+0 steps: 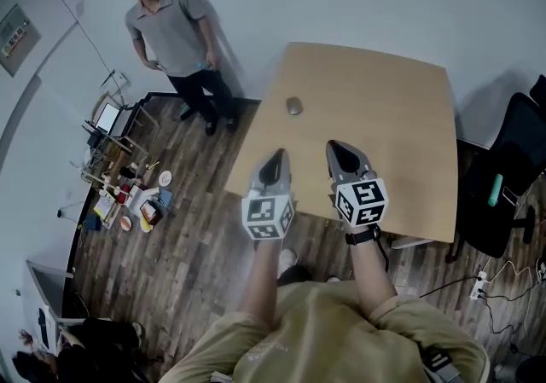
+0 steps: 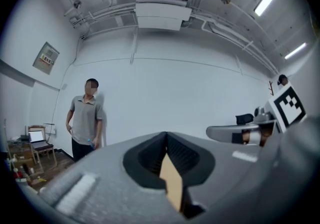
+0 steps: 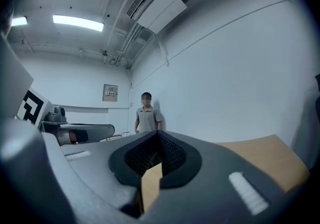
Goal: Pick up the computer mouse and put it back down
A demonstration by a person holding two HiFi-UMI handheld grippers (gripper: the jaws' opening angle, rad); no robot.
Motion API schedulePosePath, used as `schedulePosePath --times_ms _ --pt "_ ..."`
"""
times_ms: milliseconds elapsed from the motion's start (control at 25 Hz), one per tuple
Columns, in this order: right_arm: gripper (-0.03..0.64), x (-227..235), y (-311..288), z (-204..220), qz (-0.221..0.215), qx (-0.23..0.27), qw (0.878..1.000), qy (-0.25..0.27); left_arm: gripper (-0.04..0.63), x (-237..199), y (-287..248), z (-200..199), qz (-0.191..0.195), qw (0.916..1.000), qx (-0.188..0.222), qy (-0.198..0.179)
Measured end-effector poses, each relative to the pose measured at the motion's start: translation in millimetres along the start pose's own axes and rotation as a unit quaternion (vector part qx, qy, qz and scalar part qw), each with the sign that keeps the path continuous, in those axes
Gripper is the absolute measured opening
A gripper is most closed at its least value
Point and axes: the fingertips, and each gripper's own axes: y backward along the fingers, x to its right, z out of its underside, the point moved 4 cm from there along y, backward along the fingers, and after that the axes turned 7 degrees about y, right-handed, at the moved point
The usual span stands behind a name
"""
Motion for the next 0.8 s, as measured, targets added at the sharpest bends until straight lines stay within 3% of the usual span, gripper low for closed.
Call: schedulePosePath --times_ms 160,440,800 --pt "0.005 4 -35 -3 0.010 -0.007 1.000 0.009 0.002 -29 -27 -7 0.011 0.9999 0.006 0.007" --pt "0.005 -33 -105 -1 0.001 -0.015 1.000 0.013 0.002 -102 -53 -15 0.019 0.9996 0.012 0.018" --pt "0.005 -54 -167 13 0.045 -0.025 0.999 0.010 0.002 -174 -70 -9 0.047 0.9985 -0.001 0.026"
